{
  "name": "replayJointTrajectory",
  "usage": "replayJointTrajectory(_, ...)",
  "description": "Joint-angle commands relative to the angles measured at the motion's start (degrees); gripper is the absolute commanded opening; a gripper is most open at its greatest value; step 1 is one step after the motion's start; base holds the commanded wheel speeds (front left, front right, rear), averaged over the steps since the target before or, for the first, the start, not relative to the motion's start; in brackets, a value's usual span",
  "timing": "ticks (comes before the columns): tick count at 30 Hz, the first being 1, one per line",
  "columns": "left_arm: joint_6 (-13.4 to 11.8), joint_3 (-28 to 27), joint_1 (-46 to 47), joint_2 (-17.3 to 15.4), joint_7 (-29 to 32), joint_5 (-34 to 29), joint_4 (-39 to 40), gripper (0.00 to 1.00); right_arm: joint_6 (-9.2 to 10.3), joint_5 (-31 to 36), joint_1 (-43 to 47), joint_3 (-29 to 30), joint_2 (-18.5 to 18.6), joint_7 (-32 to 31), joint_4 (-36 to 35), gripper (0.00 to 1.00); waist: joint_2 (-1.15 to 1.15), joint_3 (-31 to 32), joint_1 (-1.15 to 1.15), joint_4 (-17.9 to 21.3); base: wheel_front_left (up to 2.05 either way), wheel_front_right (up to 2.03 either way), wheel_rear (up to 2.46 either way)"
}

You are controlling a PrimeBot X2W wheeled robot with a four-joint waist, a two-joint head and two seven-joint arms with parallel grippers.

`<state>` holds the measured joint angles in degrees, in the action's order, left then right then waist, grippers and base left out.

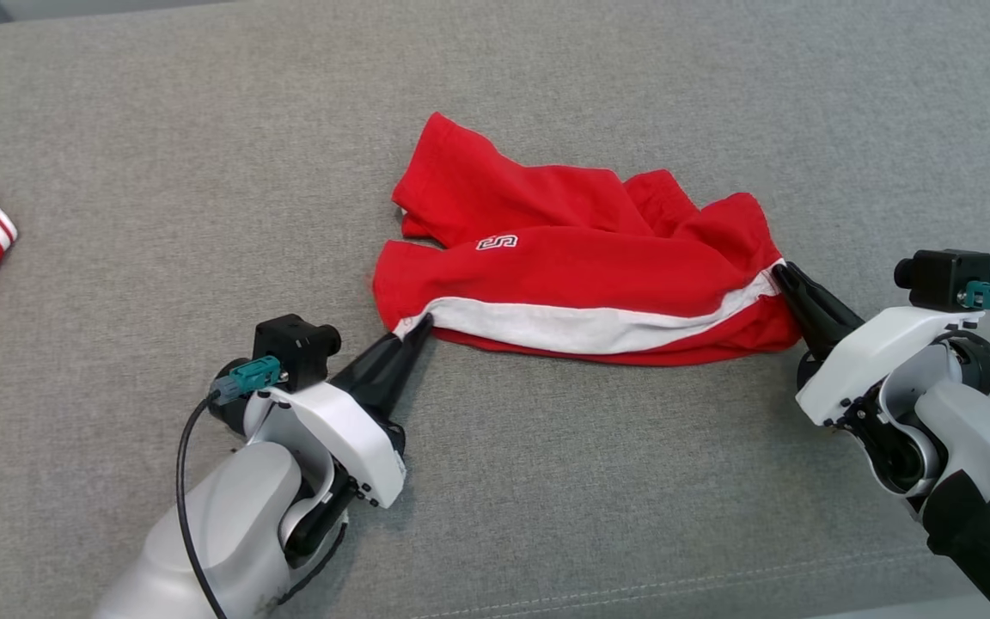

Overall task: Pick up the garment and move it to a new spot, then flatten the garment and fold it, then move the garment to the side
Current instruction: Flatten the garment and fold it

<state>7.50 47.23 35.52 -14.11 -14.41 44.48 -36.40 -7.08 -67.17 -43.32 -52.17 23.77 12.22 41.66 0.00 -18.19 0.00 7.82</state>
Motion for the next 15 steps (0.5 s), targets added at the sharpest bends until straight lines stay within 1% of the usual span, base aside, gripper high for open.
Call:
replayJointTrajectory(1,-0.01,-0.9,1.38,-1.78,-0.59,1.81,1.88,0.0,-0.41,0.31,0.01,0.11,0.78,1.05,-1.1,0.0,0.0,0.47,0.0,-0.56,0.0,0.0,0.0)
replayJointTrajectory(6,-0.01,0.44,3.0,-4.34,-0.59,7.16,5.39,0.0,-0.41,-0.34,-0.98,0.22,0.78,1.55,-4.43,0.0,0.0,1.73,0.0,-2.66,0.0,0.0,0.0)
replayJointTrajectory(8,-0.01,0.91,3.92,-6.01,-0.59,9.23,6.12,0.0,-0.41,-0.4,-1.78,0.08,0.95,1.7,-6.12,0.0,0.0,2.33,0.0,-3.54,0.0,0.0,0.0)
replayJointTrajectory(9,-0.01,1.42,4.44,-6.93,-0.59,10.73,6.21,0.0,-0.41,-0.5,-2.26,0.0,1.01,1.76,-6.87,0.0,0.0,2.69,0.0,-3.94,0.0,0.0,0.0)
replayJointTrajectory(10,-0.01,2.71,6.49,-9.17,-0.3,13.15,5.91,0.0,-0.41,-0.4,-3.58,-0.46,1.3,1.62,-7.9,0.0,0.0,3.32,0.0,-4.87,0.0,0.0,0.0)
replayJointTrajectory(12,-0.01,3.11,9.59,-11.44,-0.24,15.08,5.31,0.0,-0.41,0.04,-5.88,-1.03,1.37,1.25,-8.59,0.0,0.0,3.87,0.0,-5.65,0.0,0.0,0.0)
replayJointTrajectory(15,-0.01,2.9,15.05,-14.45,-0.13,17.63,3.96,0.0,-0.41,-0.75,-10.49,-0.16,0.58,1.35,-9.28,0.0,0.0,4.55,0.0,-6.56,0.0,0.0,0.0)
